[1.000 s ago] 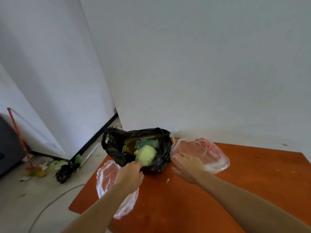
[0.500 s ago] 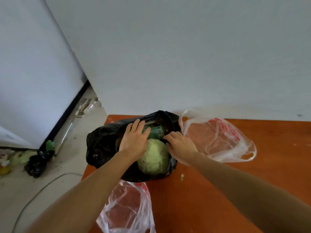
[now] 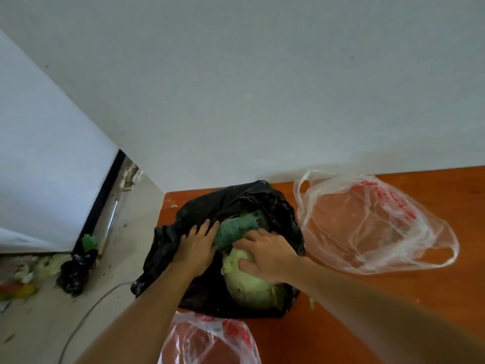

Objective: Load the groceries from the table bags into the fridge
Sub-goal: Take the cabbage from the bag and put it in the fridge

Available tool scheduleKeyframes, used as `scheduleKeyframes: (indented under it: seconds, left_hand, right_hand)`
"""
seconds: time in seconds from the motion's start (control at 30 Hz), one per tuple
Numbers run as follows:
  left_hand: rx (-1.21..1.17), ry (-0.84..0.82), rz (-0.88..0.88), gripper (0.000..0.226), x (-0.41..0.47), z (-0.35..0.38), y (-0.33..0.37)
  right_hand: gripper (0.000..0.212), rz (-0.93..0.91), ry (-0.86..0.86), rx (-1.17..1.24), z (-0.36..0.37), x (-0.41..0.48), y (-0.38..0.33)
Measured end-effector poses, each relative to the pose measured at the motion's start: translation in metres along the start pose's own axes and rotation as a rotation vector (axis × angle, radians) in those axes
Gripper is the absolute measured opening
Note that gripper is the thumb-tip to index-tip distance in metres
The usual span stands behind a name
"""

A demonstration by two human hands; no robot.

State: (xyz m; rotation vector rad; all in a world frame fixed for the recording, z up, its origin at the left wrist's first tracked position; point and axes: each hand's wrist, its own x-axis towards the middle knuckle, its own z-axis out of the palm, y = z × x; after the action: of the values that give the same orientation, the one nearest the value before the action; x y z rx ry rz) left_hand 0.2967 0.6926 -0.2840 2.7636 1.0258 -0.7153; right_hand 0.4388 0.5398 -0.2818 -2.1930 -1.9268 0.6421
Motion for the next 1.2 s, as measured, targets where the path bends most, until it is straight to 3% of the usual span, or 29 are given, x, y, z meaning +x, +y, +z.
scheduleKeyframes:
  seconds: [0.13,0.23,0.53,0.77,0.93,1.03,1.2]
  left_hand:
    - [-0.012,0.049,-0.003,0.069,0.007,0.011,0.004]
    - [0.025,0.07,0.008,0.073,0.008,0.015,0.002]
    - [0.146,0.147,0.105,0.079,0.004,0.015,0.0]
    - [0.205,0.158,0.169,0.077,-0.008,0.019,0.002]
    - [0.235,0.19,0.213,0.069,-0.021,0.021,0.015]
    - [0.229,0.231,0.303,0.058,-0.034,0.015,0.032]
    - [0.14,0.471,0.559,0.035,-0.058,0.017,0.068]
  right_hand:
    - [0.05,0.087,-0.069,0.058,-0.005,-0.002,-0.006]
    - [0.071,0.193,-0.114,0.044,-0.005,-0.007,-0.017]
    - [0.093,0.235,0.134,-0.021,0.032,-0.061,-0.063]
    - [0.099,0.502,0.172,-0.027,0.045,-0.14,-0.072]
    - [0.099,0.652,0.211,0.089,0.048,-0.171,-0.065]
    - [0.088,0.744,0.307,0.221,0.049,-0.187,-0.065]
    - [0.075,1.03,0.486,0.347,0.067,-0.208,-0.069]
